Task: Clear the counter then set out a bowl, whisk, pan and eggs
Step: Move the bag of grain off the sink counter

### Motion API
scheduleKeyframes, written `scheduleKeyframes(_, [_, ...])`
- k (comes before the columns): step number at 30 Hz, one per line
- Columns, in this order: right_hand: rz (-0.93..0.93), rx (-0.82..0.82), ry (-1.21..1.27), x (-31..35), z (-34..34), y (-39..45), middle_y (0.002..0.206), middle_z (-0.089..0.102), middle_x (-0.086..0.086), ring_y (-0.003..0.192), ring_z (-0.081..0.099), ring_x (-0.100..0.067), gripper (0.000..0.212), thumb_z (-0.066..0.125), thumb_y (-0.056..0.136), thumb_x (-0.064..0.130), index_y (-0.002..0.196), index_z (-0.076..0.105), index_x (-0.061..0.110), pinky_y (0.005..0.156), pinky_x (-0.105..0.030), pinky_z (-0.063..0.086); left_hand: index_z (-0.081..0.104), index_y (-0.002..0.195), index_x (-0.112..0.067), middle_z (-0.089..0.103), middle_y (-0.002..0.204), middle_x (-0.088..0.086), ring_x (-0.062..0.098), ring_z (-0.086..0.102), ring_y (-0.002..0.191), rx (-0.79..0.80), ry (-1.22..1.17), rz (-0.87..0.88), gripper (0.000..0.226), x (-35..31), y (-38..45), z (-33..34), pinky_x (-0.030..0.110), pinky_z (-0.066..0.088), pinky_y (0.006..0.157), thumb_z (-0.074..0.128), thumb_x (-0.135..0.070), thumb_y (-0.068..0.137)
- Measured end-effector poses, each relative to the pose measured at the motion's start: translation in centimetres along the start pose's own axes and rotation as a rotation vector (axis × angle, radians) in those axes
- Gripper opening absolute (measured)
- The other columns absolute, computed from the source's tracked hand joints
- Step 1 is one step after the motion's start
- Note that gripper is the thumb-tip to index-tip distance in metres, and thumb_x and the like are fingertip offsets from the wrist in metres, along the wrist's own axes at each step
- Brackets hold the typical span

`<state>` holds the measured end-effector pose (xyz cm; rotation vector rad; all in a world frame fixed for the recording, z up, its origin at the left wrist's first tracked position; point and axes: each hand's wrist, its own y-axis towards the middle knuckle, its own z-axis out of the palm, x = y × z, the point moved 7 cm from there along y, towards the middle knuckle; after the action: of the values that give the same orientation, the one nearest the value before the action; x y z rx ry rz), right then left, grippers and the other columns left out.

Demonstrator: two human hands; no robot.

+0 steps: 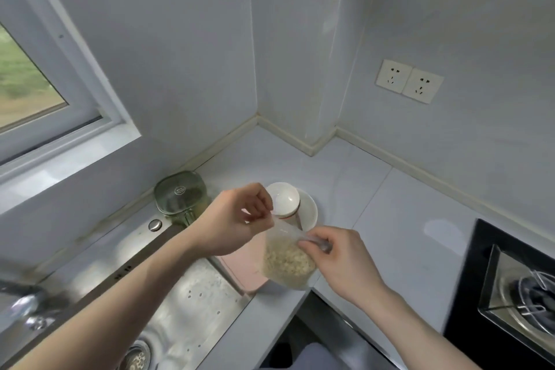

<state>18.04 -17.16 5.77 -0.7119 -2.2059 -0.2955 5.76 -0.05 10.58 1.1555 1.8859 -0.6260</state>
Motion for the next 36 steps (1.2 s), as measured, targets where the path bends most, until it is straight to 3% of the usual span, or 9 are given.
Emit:
scheduleKeyframes(5, [0.076, -0.021, -0.057, -2.9, 0.8, -1.2, 0.073, 0.069, 0.01, 0.072, 0.063, -0.012, 0.023, 0.068, 0.094, 0.039, 0.08, 0.07, 0.021, 0.07, -0.039, 0.053, 0.067, 0.108, -0.028, 0.066, 0.117, -0.007, 0.006, 0.066, 0.106, -0.214, -0.204, -0.428, 0.04, 12.5, -3.8, 0.5, 0.022, 0.053, 0.078, 0.087, -0.035, 0.075])
scheduleKeyframes(7, [0.115, -0.048, -0.042, -4.2, 0.4, -1.3, 0.076, 0.072, 0.013, 0.075, 0.066, -0.009, 0.022, 0.07, 0.093, 0.039, 0.081, 0.074, 0.021, 0.071, -0.039, 0.055, 0.062, 0.119, -0.022, 0.063, 0.119, 0.003, 0.016, 0.065, 0.104, -0.302, -0.111, -0.657, 0.064, 18.2, -6.3, 1.8, 0.034, 0.055, 0.082, 0.084, -0.049, 0.065])
scheduleKeyframes(9, [0.133, -0.065, -0.043, -5.0, 0.0, -1.5, 0.077, 0.073, 0.01, 0.075, 0.067, -0.009, 0.023, 0.069, 0.094, 0.039, 0.081, 0.074, 0.02, 0.072, -0.039, 0.055, 0.052, 0.132, -0.015, 0.057, 0.128, 0.007, 0.024, 0.061, 0.111, -0.31, -0.175, -0.871, 0.084, 22.9, -8.7, 4.3, 0.045, 0.055, 0.093, 0.086, -0.051, 0.064])
scheduleKeyframes(12, [0.153, -0.086, -0.019, -5.6, -0.3, -1.9, 0.075, 0.072, 0.009, 0.073, 0.066, -0.01, 0.026, 0.068, 0.095, 0.038, 0.077, 0.072, 0.02, 0.069, -0.04, 0.055, 0.043, 0.145, -0.01, 0.053, 0.134, 0.007, 0.027, 0.06, 0.114, -0.208, -0.505, -1.09, 0.103, 26.2, -10.6, 9.1, 0.045, 0.057, 0.091, 0.089, -0.055, 0.065])
scheduleKeyframes(15, [0.174, -0.093, 0.001, -5.8, -0.4, -2.2, 0.076, 0.073, 0.012, 0.076, 0.067, -0.007, 0.024, 0.069, 0.096, 0.035, 0.078, 0.074, 0.021, 0.071, -0.039, 0.056, 0.05, 0.14, -0.009, 0.055, 0.136, 0.008, 0.029, 0.06, 0.118, -0.104, -0.695, -1.123, 0.09, 26.5, -10.0, 12.3, 0.042, 0.054, 0.095, 0.085, -0.057, 0.072])
scheduleKeyframes(22, [0.224, -0.096, 0.038, -6.7, -0.4, -2.9, 0.079, 0.074, 0.008, 0.082, 0.069, -0.015, 0.023, 0.068, 0.097, 0.034, 0.079, 0.075, 0.021, 0.078, -0.043, 0.057, 0.069, 0.121, -0.008, 0.078, 0.106, 0.005, 0.022, 0.067, 0.088, -0.064, -0.788, -1.056, 0.088, 27.3, -8.7, 14.2, 0.03, 0.057, 0.081, 0.09, -0.061, 0.055])
scheduleKeyframes(26, [0.247, -0.102, 0.061, -7.3, -0.4, -3.5, 0.079, 0.074, 0.006, 0.082, 0.069, -0.016, 0.023, 0.068, 0.097, 0.032, 0.079, 0.076, 0.021, 0.077, -0.041, 0.056, 0.072, 0.119, -0.009, 0.074, 0.122, 0.01, 0.025, 0.071, 0.11, -0.085, -0.841, -1.038, 0.077, 27.7, -8.7, 13.8, 0.036, 0.054, 0.104, 0.093, -0.052, 0.059])
scheduleKeyframes(29, [0.26, -0.106, 0.084, -7.4, -0.5, -4.1, 0.079, 0.075, 0.009, 0.082, 0.069, -0.009, 0.022, 0.068, 0.097, 0.03, 0.08, 0.077, 0.021, 0.076, -0.036, 0.054, 0.072, 0.119, -0.009, 0.071, 0.127, 0.009, 0.019, 0.068, 0.103, -0.102, -0.893, -1.039, 0.054, 27.4, -8.8, 13.9, 0.037, 0.05, 0.109, 0.088, -0.04, 0.077])
scheduleKeyframes(36, [0.276, -0.131, 0.14, -8.5, -1.1, -5.2, 0.08, 0.073, -0.003, 0.085, 0.067, -0.022, 0.026, 0.068, 0.098, 0.03, 0.079, 0.074, 0.013, 0.077, -0.034, 0.05, 0.067, 0.126, -0.012, 0.062, 0.104, 0.002, 0.018, 0.052, 0.099, -0.109, -0.981, -1.096, 0.047, 27.7, -8.7, 14.5, 0.023, 0.048, 0.079, 0.08, -0.034, 0.087])
